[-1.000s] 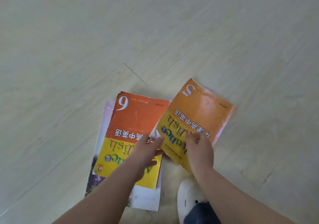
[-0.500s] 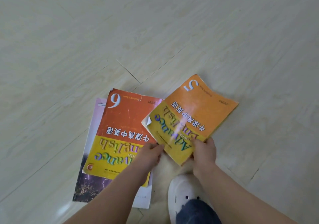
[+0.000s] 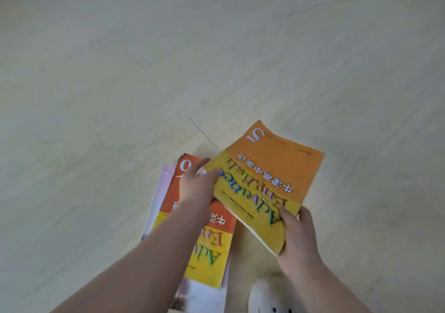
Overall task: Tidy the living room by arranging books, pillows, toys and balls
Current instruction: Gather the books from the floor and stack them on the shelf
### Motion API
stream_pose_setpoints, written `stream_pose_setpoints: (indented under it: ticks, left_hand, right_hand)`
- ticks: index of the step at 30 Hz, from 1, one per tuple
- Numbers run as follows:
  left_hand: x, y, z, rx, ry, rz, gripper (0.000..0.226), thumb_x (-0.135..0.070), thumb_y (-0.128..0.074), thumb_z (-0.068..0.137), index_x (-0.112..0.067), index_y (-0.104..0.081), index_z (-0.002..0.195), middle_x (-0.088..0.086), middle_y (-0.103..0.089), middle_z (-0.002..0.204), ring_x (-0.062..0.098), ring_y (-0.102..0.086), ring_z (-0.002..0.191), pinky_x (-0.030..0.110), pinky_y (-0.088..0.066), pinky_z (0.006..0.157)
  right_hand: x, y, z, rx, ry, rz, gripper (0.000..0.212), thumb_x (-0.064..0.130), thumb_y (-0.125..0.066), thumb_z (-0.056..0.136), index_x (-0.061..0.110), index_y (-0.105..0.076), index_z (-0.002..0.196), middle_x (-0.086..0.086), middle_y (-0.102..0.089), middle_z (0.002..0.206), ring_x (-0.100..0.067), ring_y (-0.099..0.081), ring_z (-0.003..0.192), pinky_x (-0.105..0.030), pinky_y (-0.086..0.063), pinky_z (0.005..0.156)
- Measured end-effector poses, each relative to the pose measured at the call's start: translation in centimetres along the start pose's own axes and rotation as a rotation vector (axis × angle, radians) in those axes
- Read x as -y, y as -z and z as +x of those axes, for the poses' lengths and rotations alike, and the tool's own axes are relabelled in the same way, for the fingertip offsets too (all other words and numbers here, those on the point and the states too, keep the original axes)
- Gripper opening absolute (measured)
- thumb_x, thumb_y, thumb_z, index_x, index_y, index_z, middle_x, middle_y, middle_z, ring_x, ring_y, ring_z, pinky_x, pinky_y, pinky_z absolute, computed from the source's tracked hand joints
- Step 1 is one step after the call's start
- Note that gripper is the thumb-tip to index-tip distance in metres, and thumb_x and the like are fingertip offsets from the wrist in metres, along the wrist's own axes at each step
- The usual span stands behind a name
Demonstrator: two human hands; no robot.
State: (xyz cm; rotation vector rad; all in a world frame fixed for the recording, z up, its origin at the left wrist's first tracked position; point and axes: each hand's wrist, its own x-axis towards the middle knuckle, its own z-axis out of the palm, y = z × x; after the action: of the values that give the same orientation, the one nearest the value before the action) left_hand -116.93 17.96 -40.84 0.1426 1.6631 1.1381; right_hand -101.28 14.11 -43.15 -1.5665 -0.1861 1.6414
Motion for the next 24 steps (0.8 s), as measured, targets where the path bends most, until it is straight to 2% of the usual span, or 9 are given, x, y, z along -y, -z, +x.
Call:
stream_pose_setpoints:
  ticks: [3, 5, 9, 11, 13, 16, 19, 21, 24]
  left_hand:
    - [1.0, 6.1, 0.7, -0.203, -0.124, 0.446, 0.039, -0.004, -0.062, 0.084, -0.021, -0.060, 0.119, 0.001, -0.064, 0.083, 0.024, -0.062, 0.067, 0.035, -0.055, 0.069]
    - [2.3, 10.1, 1.1, -0.240, -0.125, 0.606, 0.032, 0.000, -0.061, 0.083, -0.011, -0.065, 0.112, 0.005, -0.063, 0.077, 0.023, -0.057, 0.062, 0.032, -0.050, 0.061]
    - [5.3, 15.9, 1.7, -0.223, -0.007, 1.085, 0.020, -0.007, -0.064, 0.078, -0.014, -0.065, 0.097, 0.009, -0.067, 0.093, 0.028, -0.060, 0.086, 0.029, -0.046, 0.068]
    - [6.4, 17.1, 1.9, -0.179, 0.063, 1.252, 0.024, -0.017, -0.064, 0.080, -0.018, -0.058, 0.102, 0.010, -0.061, 0.113, 0.028, -0.054, 0.103, 0.029, -0.043, 0.078]
    - [7.0, 17.5, 2.4, -0.147, 0.027, 1.267, 0.052, -0.027, -0.069, 0.075, -0.020, -0.049, 0.122, 0.004, -0.042, 0.132, 0.028, -0.042, 0.120, 0.032, -0.038, 0.095]
    - [7.4, 16.8, 2.8, 0.003, -0.005, 1.085, 0.089, -0.038, -0.072, 0.059, -0.015, -0.034, 0.137, 0.002, -0.030, 0.138, 0.027, -0.041, 0.124, 0.036, -0.040, 0.099]
    - [8.0, 17.1, 2.5, 0.014, 0.044, 1.094, 0.075, -0.036, -0.069, 0.073, -0.015, -0.034, 0.136, 0.001, -0.030, 0.139, 0.026, -0.042, 0.124, 0.035, -0.040, 0.098]
    - [8.5, 18.1, 2.0, 0.026, 0.067, 1.123, 0.063, -0.034, -0.065, 0.080, -0.014, -0.035, 0.131, 0.002, -0.031, 0.138, 0.024, -0.040, 0.124, 0.033, -0.038, 0.100]
    - [8.8, 18.8, 1.2, -0.016, 0.087, 0.996, 0.077, -0.032, -0.070, 0.076, -0.018, -0.026, 0.137, 0.006, -0.035, 0.137, 0.026, -0.036, 0.127, 0.035, -0.034, 0.102]
  right_hand:
    - [-3.4, -2.5, -0.3, 0.058, 0.006, -0.262, 0.011, 0.008, -0.055, 0.093, 0.018, -0.052, 0.089, -0.014, -0.065, 0.092, -0.029, -0.065, 0.080, -0.044, -0.054, 0.074]
    - [-6.1, -3.4, -0.3, 0.095, 0.011, -0.458, 0.018, 0.002, -0.057, 0.089, 0.019, -0.053, 0.084, -0.014, -0.063, 0.091, -0.028, -0.061, 0.082, -0.037, -0.051, 0.073]
    - [-10.8, -3.5, 0.6, 0.013, -0.010, -1.066, 0.019, 0.020, -0.068, 0.076, 0.017, -0.056, 0.090, -0.011, -0.052, 0.103, -0.031, -0.056, 0.097, -0.035, -0.049, 0.084]
    - [-11.2, -3.5, 1.0, -0.040, 0.020, -1.057, 0.034, 0.015, -0.070, 0.076, 0.013, -0.052, 0.104, -0.011, -0.046, 0.107, -0.030, -0.051, 0.104, -0.032, -0.045, 0.085]
    - [-11.0, -4.1, 1.4, -0.050, 0.037, -0.908, 0.050, 0.007, -0.069, 0.077, 0.010, -0.045, 0.121, -0.011, -0.050, 0.114, -0.022, -0.054, 0.094, -0.028, -0.044, 0.075]
    - [-11.3, -4.8, 1.5, -0.036, 0.081, -0.955, 0.026, 0.011, -0.066, 0.080, 0.016, -0.052, 0.102, -0.008, -0.060, 0.104, -0.018, -0.057, 0.074, -0.027, -0.042, 0.058]
    - [-12.1, -4.2, 1.1, -0.084, 0.073, -1.071, 0.024, 0.013, -0.068, 0.080, 0.010, -0.051, 0.098, -0.014, -0.058, 0.104, -0.028, -0.057, 0.082, -0.031, -0.042, 0.064]
    - [-12.6, -3.8, 0.6, -0.083, 0.063, -1.129, 0.025, 0.009, -0.066, 0.080, 0.009, -0.046, 0.095, -0.016, -0.058, 0.104, -0.027, -0.053, 0.080, -0.031, -0.040, 0.064]
    - [-13.3, -4.1, -0.1, -0.104, -0.026, -1.027, 0.034, 0.012, -0.070, 0.075, 0.008, -0.044, 0.097, -0.014, -0.057, 0.101, -0.028, -0.057, 0.083, -0.033, -0.045, 0.068]
